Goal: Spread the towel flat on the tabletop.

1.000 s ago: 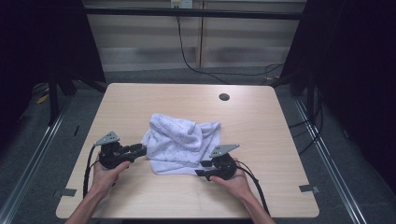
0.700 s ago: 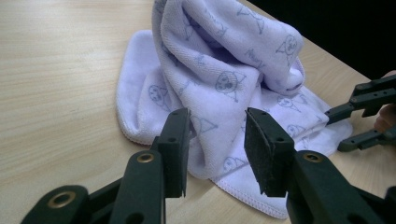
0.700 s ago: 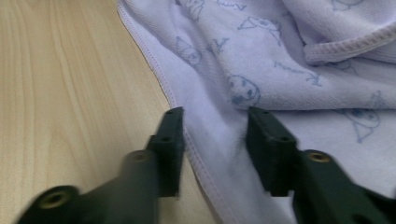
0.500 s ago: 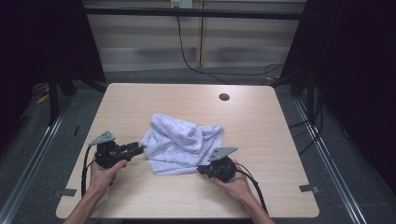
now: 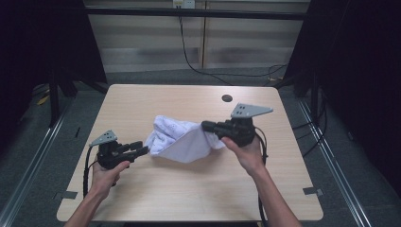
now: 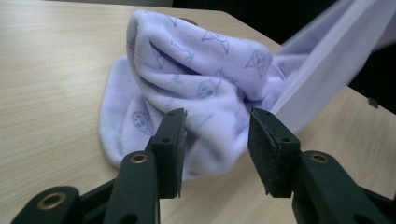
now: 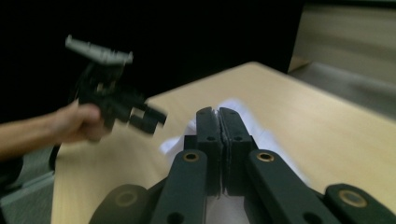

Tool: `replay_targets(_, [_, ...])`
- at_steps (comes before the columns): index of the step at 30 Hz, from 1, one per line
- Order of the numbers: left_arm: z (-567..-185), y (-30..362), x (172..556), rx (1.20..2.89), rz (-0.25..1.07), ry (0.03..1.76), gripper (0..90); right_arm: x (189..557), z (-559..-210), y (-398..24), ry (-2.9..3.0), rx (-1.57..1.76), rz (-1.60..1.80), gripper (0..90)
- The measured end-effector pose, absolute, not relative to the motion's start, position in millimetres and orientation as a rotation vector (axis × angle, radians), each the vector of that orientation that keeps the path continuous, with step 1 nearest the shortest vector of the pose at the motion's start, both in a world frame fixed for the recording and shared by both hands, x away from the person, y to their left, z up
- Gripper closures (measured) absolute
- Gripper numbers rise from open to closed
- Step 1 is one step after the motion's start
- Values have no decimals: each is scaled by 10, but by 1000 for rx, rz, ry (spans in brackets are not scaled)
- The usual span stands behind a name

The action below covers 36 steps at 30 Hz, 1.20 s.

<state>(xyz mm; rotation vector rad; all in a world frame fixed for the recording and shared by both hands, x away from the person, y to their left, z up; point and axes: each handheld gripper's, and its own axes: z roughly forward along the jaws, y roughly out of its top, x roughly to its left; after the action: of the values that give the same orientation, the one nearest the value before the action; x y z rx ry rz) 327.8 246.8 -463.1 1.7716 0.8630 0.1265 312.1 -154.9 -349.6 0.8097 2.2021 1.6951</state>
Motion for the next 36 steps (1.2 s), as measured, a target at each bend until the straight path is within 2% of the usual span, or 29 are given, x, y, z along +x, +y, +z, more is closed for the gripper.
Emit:
replay_targets(3, [-4636,2461,3282,1777,126,872,562,3184,-3270,-1650,2124,810,1748,880])
replay_targets(7, [-4590,2345,3221,1800,105,803,563,3226,-3016,-1715,2060,796,1762,880])
replay_targets(10, [-4582,2169,3166,1825,70,734,564,3282,-2997,-1754,2054,826,1747,880])
replay_targets(14, [-4601,1983,3090,1858,37,665,571,3296,-3225,-1832,2072,889,1716,880])
replay_targets(20, [-4722,1690,3035,1950,-37,586,656,3243,-3718,-1970,2114,995,1684,880])
replay_targets(22, [-4806,1601,3055,2010,-43,586,640,3211,-3843,-2008,2129,1017,1666,879])
replay_targets(25, [-4970,1543,3134,2089,-40,640,563,3125,-4041,-2090,2143,1057,1662,879])
replay_targets(27, [-5049,1543,3176,2148,-6,669,558,3059,-4142,-2154,2144,1077,1661,880])
replay_targets(36, [-5043,1695,3347,2174,115,735,785,2811,-4444,-2272,2210,1114,1617,878])
